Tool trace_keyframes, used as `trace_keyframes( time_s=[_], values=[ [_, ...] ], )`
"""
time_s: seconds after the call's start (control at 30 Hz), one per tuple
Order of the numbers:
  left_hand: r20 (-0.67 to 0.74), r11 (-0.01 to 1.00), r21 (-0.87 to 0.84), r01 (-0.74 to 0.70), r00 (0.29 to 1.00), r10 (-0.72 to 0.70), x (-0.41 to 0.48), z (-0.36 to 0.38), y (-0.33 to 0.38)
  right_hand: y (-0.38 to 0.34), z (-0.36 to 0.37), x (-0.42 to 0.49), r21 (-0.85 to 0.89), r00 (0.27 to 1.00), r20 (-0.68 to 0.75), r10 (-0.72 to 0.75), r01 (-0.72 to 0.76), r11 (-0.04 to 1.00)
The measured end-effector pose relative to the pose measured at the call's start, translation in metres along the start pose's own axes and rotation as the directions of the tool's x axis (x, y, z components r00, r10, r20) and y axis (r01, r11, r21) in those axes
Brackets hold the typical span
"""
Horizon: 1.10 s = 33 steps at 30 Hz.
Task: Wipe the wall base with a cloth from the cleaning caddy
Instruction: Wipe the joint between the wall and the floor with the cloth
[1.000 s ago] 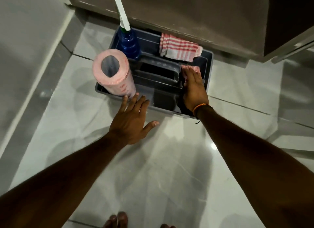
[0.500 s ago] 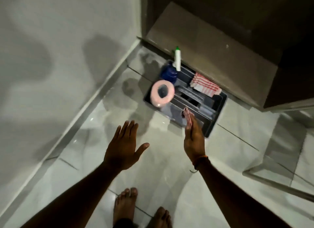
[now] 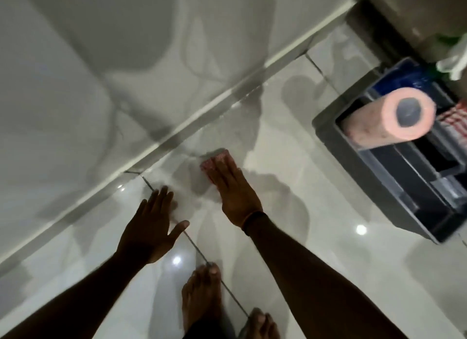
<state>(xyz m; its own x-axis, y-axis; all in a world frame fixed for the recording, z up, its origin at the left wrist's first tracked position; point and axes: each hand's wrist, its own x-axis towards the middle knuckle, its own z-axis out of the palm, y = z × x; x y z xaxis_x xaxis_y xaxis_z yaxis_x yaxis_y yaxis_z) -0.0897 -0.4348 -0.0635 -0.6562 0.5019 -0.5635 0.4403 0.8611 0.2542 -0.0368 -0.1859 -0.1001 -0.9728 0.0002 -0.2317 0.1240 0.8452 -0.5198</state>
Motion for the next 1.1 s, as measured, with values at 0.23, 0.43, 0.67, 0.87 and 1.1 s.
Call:
trace_keyframes(
  time_s=[0.23,0.43,0.67,0.87,1.1],
  values=[
    [-0.184,0.996,-0.031,-0.084,0.98,0.076,0.0,0.056,-0.018,0.095,-0.018,0.043,-0.176,0.979,-0.11,0.169,-0.187,0.967],
    [-0.35,0.988,0.036,-0.153,0.924,0.155,0.008,0.074,-0.027,0.203,-0.13,0.169,0.105,0.631,-0.275,0.725,-0.73,0.675],
    [-0.362,0.982,0.06,-0.179,0.913,0.189,0.007,0.07,-0.026,0.135,-0.09,0.188,-0.009,0.779,-0.32,0.54,-0.572,0.82],
    [-0.279,0.991,-0.043,-0.124,0.954,0.108,0.001,0.065,-0.019,0.092,-0.043,0.123,-0.121,0.984,-0.119,0.135,-0.149,0.981],
    [-0.28,0.991,-0.041,-0.13,0.953,0.114,0.003,0.067,-0.022,0.175,-0.115,0.164,-0.017,0.842,-0.277,0.464,-0.487,0.873]
  ],
)
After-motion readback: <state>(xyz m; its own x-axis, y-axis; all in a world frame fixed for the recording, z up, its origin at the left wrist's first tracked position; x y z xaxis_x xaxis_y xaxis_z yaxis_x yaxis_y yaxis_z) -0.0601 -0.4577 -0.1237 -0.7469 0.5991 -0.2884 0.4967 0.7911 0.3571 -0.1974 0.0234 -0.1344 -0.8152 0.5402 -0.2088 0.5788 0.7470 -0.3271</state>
